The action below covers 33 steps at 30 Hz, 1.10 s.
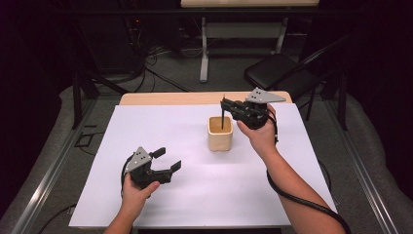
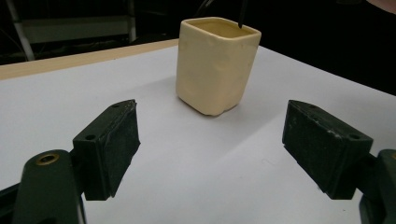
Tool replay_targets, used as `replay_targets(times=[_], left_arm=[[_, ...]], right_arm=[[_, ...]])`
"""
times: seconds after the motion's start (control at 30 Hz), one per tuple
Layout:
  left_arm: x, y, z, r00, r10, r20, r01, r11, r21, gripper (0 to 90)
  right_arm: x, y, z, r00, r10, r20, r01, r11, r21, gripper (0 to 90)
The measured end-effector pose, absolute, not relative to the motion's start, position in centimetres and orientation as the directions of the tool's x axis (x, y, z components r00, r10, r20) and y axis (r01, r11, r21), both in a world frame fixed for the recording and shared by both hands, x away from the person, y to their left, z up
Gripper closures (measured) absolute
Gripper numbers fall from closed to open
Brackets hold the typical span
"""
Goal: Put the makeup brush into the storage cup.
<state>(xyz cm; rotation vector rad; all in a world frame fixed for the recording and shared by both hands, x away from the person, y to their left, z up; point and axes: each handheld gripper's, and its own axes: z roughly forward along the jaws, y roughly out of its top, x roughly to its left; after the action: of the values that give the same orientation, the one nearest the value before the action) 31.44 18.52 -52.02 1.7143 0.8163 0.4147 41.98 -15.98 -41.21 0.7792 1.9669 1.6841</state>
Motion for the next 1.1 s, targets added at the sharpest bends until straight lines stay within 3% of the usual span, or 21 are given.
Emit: replay_targets(times=[1.1], left_arm=[[31.5,18.6,-52.1,0.694,0.708,-0.129,0.313,-0.136,0.94,19.2]], right_arm=[[42.0,-16.5,-46.3,-0.716,0.695,0.06,0.194,0.117,0.974,83.6]])
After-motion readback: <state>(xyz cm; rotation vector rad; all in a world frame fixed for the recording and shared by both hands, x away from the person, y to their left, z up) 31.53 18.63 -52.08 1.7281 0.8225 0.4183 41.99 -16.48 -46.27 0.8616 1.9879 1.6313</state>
